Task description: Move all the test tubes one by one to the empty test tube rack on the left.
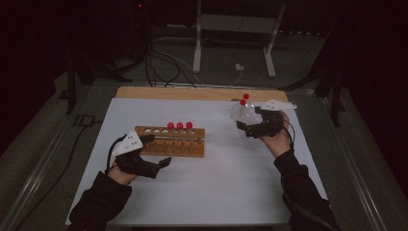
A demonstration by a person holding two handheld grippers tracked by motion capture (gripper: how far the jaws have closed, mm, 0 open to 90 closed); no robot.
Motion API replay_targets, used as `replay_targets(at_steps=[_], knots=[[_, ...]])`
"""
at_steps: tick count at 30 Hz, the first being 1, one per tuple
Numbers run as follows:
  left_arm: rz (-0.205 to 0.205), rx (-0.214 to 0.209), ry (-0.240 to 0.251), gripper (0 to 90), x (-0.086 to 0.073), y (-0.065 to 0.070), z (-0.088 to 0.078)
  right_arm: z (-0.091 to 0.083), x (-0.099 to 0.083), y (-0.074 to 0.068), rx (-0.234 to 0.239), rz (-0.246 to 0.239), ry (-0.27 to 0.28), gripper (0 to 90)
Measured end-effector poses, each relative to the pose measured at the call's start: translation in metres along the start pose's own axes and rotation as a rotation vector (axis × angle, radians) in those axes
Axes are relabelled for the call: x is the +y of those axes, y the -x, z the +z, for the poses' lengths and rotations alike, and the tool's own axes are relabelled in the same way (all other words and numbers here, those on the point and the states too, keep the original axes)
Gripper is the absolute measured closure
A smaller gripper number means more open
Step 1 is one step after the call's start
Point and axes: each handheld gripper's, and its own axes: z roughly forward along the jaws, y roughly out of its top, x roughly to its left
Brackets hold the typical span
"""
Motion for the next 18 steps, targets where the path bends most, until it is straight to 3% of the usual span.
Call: replay_targets(at_steps=[3,5,8,12,14,18], knots=[[0.0,-0.002,0.0,1.9,0.0,0.001,0.001,0.008,-0.001,0.01,-0.044,0.016,-0.03,1.6],[0.009,0.002,-0.009,1.9,-0.001,0.002,0.001,0.013,-0.003,0.016,-0.063,0.025,-0.031,16.9],[0.011,-0.008,-0.007,1.9,-0.001,0.003,0.001,0.021,-0.004,0.025,-0.08,0.054,-0.05,17.4],[0.006,-0.01,-0.008,1.9,-0.002,0.002,0.001,0.033,-0.005,0.033,-0.113,0.035,-0.087,30.1],[0.009,-0.01,-0.007,1.9,-0.002,0.002,0.001,0.038,-0.005,0.037,-0.104,0.04,-0.099,39.9],[0.01,-0.013,-0.007,1.9,-0.002,0.003,0.001,0.05,-0.004,0.044,-0.112,0.058,-0.129,48.2]])
